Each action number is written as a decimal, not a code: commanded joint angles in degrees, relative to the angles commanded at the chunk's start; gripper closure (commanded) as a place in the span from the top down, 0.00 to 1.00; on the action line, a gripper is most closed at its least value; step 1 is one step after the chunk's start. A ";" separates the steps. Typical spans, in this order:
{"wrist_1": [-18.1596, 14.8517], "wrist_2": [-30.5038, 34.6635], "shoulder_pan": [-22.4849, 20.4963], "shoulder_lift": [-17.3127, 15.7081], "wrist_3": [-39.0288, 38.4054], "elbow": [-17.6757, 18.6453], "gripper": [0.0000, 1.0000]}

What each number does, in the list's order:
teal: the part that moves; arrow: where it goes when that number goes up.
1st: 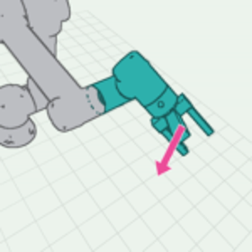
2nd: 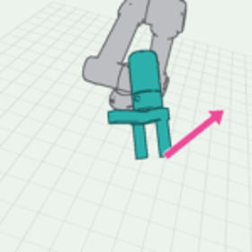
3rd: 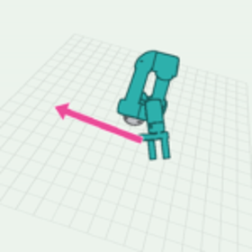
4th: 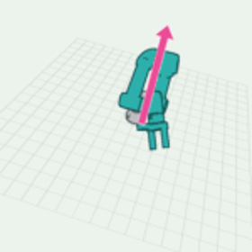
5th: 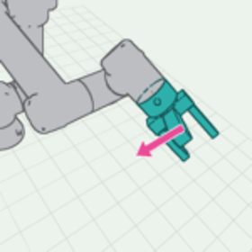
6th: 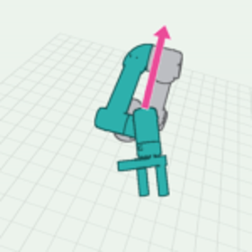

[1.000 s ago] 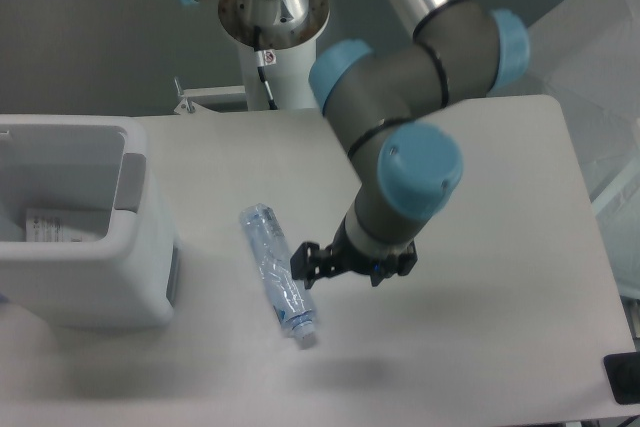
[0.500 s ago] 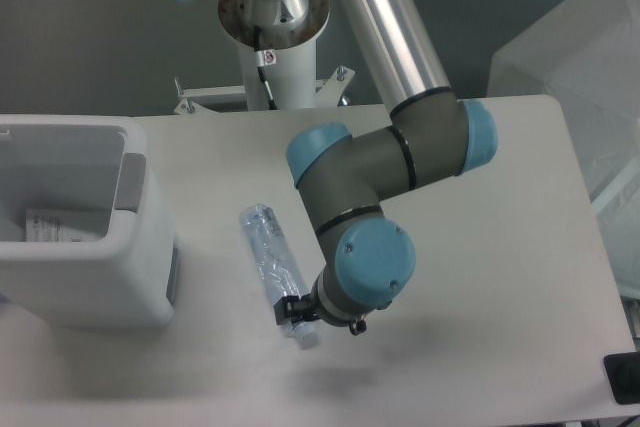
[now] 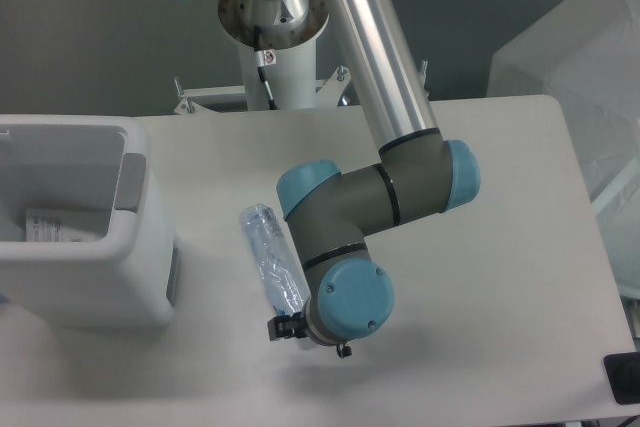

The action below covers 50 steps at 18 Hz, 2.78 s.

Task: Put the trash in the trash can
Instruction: 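Lower the gripper to the bottle's cap end and close on it, then lift the bottle and carry it over the trash bin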

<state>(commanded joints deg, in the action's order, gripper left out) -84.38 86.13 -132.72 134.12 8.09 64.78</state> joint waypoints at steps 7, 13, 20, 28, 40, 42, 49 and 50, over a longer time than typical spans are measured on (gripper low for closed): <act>0.00 2.02 1.23 1.32 -1.40 0.35 0.80; 0.09 3.16 1.41 2.02 -3.95 0.26 0.60; 0.18 3.16 1.50 2.02 -4.39 -0.17 0.30; 4.47 2.81 1.58 -0.69 -4.31 -0.18 0.14; 18.44 -3.60 -0.17 -12.29 -3.60 -0.26 0.14; 21.43 -5.70 -0.52 -14.40 -3.60 -0.26 0.14; 26.72 -14.84 -1.05 -23.10 -3.60 -0.44 0.14; 26.72 -16.77 -1.40 -24.16 -3.60 -0.44 0.14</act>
<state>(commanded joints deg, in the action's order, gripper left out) -57.66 69.37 -134.12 109.96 4.48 64.34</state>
